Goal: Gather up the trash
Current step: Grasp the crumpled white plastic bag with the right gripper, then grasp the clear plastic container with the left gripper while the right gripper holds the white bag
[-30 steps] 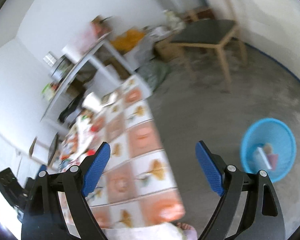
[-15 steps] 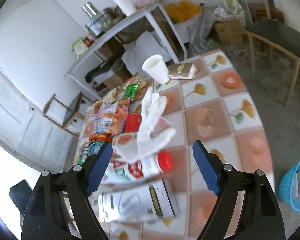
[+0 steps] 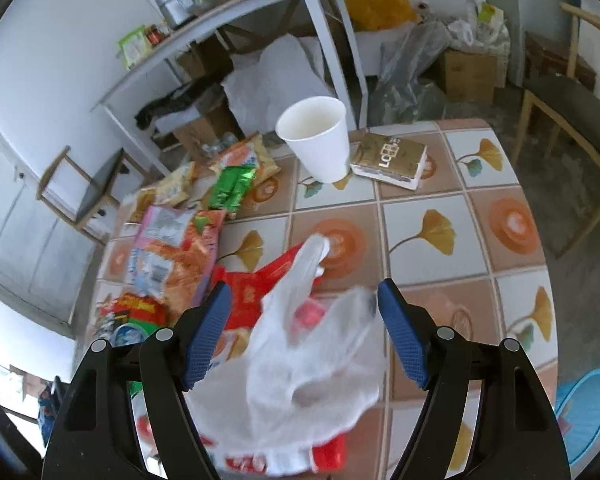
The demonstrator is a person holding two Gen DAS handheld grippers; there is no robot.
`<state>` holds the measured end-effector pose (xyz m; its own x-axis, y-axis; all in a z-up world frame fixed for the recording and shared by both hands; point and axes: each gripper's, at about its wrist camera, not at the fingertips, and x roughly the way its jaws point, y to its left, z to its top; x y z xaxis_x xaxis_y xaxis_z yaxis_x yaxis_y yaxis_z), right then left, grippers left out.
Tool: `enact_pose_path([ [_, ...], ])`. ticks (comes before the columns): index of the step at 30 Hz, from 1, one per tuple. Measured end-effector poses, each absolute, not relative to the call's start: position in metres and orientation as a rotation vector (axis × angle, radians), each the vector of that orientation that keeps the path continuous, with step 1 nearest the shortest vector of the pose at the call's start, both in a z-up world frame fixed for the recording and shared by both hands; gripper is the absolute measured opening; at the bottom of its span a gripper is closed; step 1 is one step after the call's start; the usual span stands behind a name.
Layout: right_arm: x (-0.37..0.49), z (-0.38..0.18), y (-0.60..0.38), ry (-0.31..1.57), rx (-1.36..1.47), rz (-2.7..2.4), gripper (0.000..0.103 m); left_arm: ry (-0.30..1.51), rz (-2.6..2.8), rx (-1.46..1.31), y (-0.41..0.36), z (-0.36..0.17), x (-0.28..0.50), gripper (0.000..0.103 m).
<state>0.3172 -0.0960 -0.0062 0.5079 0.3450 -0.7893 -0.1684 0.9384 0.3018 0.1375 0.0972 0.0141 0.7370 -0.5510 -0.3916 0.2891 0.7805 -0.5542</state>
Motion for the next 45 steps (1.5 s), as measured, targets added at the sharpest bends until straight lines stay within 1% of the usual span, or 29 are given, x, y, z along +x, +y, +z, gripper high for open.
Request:
enact_pose_path([
  [1, 0.321, -0.01, -0.093, 1.0, 0.182, 0.318, 0.054, 0.58, -0.486, -0.493, 0.098, 0.014, 0.14, 0.064],
  [2, 0.324, -0.011, -0.09, 1.006, 0.171, 0.319, 0.046, 0.586, -0.485, -0.498, 0.1, 0.013, 0.142, 0.063],
  [3, 0.324, -0.012, -0.088, 1.009, 0.166, 0.324, 0.041, 0.592, -0.482, -0.501, 0.101, 0.013, 0.144, 0.061],
  [5, 0.323, -0.012, -0.084, 1.007, 0.155, 0.349, 0.02, 0.596, -0.482, -0.509, 0.104, 0.013, 0.147, 0.059],
  [7, 0.32, -0.011, -0.081, 1.001, 0.145, 0.363, 0.011, 0.601, -0.482, -0.521, 0.107, 0.012, 0.15, 0.057],
  [8, 0.317, -0.008, -0.08, 0.988, 0.142, 0.376, 0.008, 0.603, -0.482, -0.523, 0.108, 0.012, 0.151, 0.056],
  [11, 0.305, 0.003, -0.08, 0.944, 0.155, 0.417, 0.006, 0.61, -0.487, -0.525, 0.107, 0.014, 0.154, 0.054],
  [19, 0.253, 0.058, -0.1, 0.791, 0.241, 0.516, 0.005, 0.627, -0.494, -0.515, 0.099, 0.037, 0.173, 0.053],
  [23, 0.221, 0.091, -0.134, 0.69, 0.255, 0.481, 0.004, 0.672, -0.463, -0.514, 0.088, 0.052, 0.196, 0.053],
  [27, 0.197, 0.107, -0.173, 0.625, 0.263, 0.417, 0.004, 0.785, -0.498, -0.529, 0.065, 0.058, 0.238, 0.053],
  [29, 0.188, 0.106, -0.189, 0.618, 0.27, 0.383, 0.005, 0.892, -0.525, -0.53, 0.047, 0.052, 0.263, 0.053],
  [30, 0.185, 0.103, -0.196, 0.622, 0.271, 0.363, 0.005, 0.975, -0.543, -0.541, 0.034, 0.045, 0.281, 0.053],
  [33, 0.176, 0.089, -0.209, 0.639, 0.258, 0.303, 0.005, 1.102, -0.553, -0.533, 0.003, 0.029, 0.315, 0.053],
  [39, 0.163, 0.068, -0.227, 0.662, 0.284, 0.26, 0.005, 1.195, -0.452, -0.241, -0.062, -0.003, 0.349, 0.053],
  [43, 0.161, 0.06, -0.241, 0.671, 0.319, 0.243, 0.005, 1.198, -0.433, -0.198, -0.071, -0.018, 0.355, 0.053],
  [44, 0.161, 0.058, -0.243, 0.674, 0.325, 0.241, 0.005, 1.192, -0.421, -0.183, -0.073, -0.017, 0.356, 0.053],
  [45, 0.161, 0.057, -0.245, 0.676, 0.33, 0.239, 0.005, 1.181, -0.41, -0.159, -0.076, -0.014, 0.354, 0.047],
])
